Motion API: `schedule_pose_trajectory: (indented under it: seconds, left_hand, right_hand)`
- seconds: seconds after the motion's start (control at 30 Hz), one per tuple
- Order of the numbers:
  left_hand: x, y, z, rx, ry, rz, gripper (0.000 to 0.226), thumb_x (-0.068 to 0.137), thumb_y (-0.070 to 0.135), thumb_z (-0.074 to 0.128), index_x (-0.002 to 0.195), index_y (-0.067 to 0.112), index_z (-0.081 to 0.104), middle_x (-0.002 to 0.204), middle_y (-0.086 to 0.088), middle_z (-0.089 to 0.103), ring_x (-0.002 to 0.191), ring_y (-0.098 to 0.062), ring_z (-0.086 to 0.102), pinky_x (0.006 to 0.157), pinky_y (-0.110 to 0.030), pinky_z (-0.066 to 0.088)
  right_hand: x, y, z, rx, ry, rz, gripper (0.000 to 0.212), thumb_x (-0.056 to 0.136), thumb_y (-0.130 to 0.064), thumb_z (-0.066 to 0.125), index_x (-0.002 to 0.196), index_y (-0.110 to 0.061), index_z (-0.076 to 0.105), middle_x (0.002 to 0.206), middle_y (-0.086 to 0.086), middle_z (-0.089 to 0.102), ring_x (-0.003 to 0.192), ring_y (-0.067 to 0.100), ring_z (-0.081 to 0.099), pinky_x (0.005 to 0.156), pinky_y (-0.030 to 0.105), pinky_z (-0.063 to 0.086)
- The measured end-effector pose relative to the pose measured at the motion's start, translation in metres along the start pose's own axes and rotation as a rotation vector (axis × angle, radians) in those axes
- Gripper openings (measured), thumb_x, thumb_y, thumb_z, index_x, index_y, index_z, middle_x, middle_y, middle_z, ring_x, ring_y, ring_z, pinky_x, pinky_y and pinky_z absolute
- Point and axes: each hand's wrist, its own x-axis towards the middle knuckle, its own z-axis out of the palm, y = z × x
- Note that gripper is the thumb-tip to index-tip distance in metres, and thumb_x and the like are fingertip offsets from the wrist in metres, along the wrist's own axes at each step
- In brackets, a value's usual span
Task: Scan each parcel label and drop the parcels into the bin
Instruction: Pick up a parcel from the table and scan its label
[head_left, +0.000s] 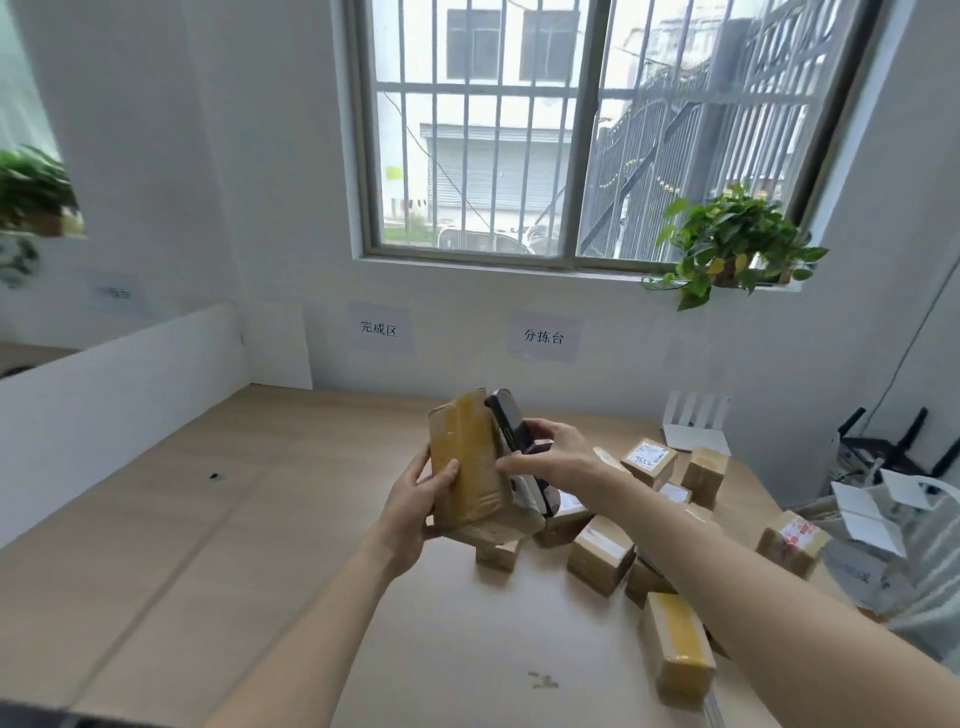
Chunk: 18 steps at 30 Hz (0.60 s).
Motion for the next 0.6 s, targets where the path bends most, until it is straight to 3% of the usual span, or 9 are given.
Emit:
schedule_pose_trajectory:
  seconds: [0.13,0.27,0.47,0.6]
  left_hand:
    - [-0.010,0.003,-0.007,0.004,0.024,0.011,0.042,0.094,0.033,0.067,0.131,0.045,0.053,0.117,0.006,0.073,0.111,-0.023,0.067,0.095,-0.057,0.053]
    - [-0.017,0.006,-0.003,-0.007,0.035,0.027,0.041,0.094,0.031,0.067,0.128,0.046,0.051,0.120,0.005,0.070,0.112,-0.024,0.065,0.095,-0.058,0.053]
    - [-0.017,0.011,0.014,0.014,0.022,0.017,0.044,0.093,0.030,0.067,0.129,0.046,0.047,0.127,0.002,0.065,0.118,-0.027,0.061,0.094,-0.057,0.053]
    - [-0.013,0.007,0.030,0.001,0.039,0.021,0.053,0.093,0.029,0.068,0.139,0.039,0.044,0.126,0.001,0.065,0.117,-0.028,0.061,0.090,-0.055,0.056]
  right_hand:
    - [-0.005,-0.008,0.006,0.040,-0.017,0.030,0.047,0.073,-0.025,0.094,0.113,-0.030,0.069,0.096,-0.009,0.073,0.085,0.003,0.070,0.068,0.017,0.054]
    - [-0.010,-0.010,-0.003,0.053,-0.049,0.057,0.038,0.077,-0.025,0.091,0.108,-0.029,0.070,0.088,-0.012,0.071,0.072,-0.005,0.069,0.059,0.011,0.050]
    - [-0.015,-0.003,-0.024,0.097,-0.076,0.096,0.037,0.076,-0.021,0.092,0.101,-0.034,0.067,0.087,-0.011,0.078,0.075,0.000,0.074,0.061,0.014,0.054]
    - [-0.018,0.007,-0.038,0.074,-0.035,0.097,0.041,0.075,-0.024,0.092,0.107,-0.031,0.067,0.086,-0.010,0.076,0.072,-0.001,0.072,0.059,0.014,0.053]
